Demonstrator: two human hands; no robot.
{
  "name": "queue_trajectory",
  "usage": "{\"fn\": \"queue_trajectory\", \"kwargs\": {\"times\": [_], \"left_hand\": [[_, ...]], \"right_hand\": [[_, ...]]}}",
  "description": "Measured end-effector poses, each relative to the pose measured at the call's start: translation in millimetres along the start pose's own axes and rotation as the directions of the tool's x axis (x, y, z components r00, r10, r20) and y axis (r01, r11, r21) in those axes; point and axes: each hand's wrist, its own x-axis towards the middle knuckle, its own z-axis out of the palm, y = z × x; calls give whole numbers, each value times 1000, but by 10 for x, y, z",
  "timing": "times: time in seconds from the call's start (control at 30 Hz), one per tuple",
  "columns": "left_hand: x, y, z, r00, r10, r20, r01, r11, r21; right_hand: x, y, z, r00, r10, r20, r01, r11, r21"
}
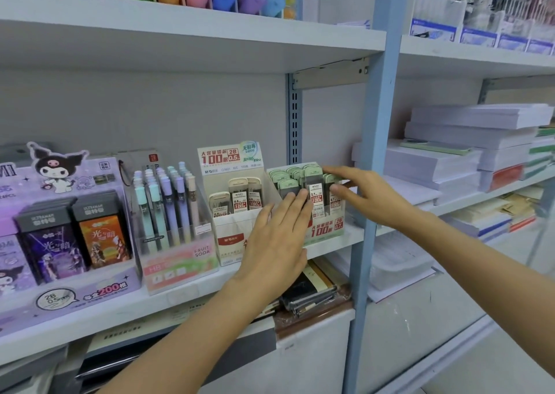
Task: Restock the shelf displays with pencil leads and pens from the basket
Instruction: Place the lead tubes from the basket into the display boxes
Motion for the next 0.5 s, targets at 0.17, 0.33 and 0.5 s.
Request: {"fn": "queue_trajectory", "kwargs": {"times": [0.17,0.33,0.5], "left_hand": [[-141,-16,-107,998,-10,-61,5,996,-87],[-870,-125,-60,968,14,-252,-48,990,-130],[-1894,-150,357,990,49,132,-15,969,-245]], "right_hand": [[-99,-241,23,961,-154,-232,151,988,-31],[-333,-722,454,874,-394,-283,402,915,-31],[-709,-1097,1340,859,-392,328,301,906,296]]}}
